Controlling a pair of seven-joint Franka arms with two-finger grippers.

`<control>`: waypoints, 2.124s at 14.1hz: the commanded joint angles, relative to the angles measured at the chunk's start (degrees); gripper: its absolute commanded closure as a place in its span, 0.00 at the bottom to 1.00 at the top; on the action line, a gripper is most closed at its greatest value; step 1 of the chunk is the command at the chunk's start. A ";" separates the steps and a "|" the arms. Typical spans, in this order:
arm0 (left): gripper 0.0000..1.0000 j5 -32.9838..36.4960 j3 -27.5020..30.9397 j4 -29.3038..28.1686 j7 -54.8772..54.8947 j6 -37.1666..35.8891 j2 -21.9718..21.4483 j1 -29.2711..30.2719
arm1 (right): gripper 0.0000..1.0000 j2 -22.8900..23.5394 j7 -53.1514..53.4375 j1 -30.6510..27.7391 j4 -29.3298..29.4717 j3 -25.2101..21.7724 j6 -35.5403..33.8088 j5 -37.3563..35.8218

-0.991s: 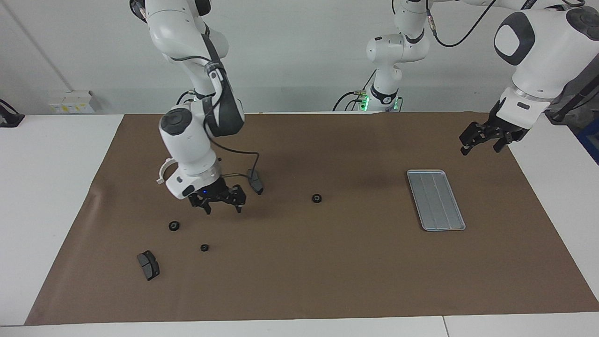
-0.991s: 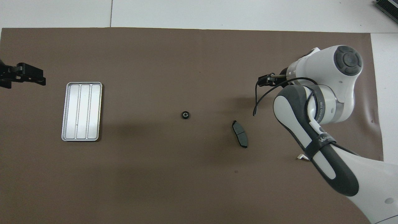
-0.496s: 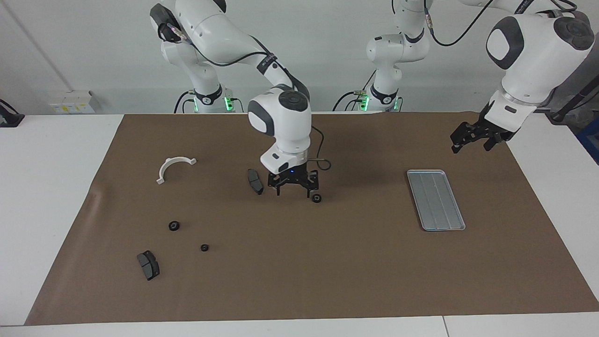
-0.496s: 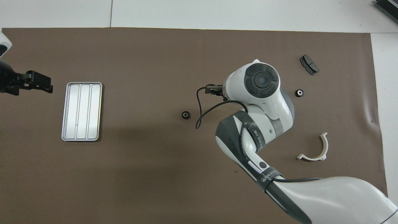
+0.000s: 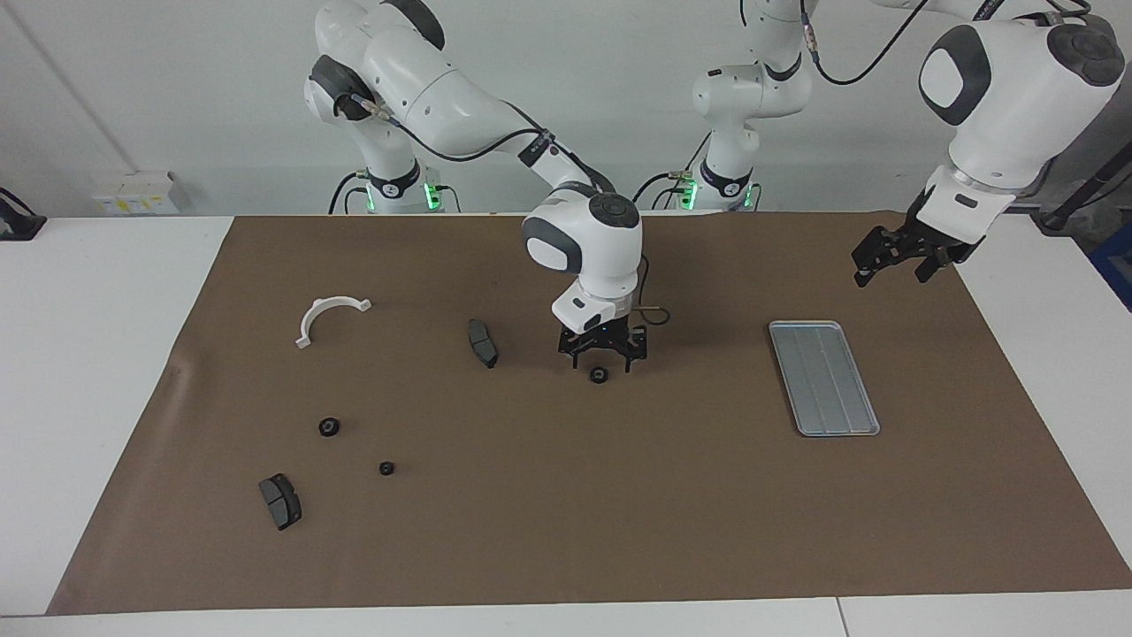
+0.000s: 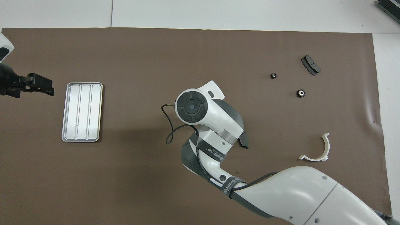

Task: Place bearing gear from tray to pile
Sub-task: 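Reach the right gripper to the mid-table gear and grasp it, then carry the gear with the right gripper toward the other gears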

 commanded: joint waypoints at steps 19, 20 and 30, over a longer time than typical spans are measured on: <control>0.00 1.13 0.38 -1.94 0.35 0.90 -1.73 -0.46 | 1.00 0.15 3.56 -1.38 -3.70 0.95 2.94 -3.25; 0.00 1.13 0.46 -1.94 0.44 0.90 -1.73 -0.46 | 1.00 0.15 4.35 -1.29 -3.35 0.87 2.77 -3.34; 0.00 1.13 0.38 -1.94 0.53 0.90 -1.73 -0.37 | 1.00 -19.51 -18.43 -6.48 -9.12 -10.44 -6.81 10.94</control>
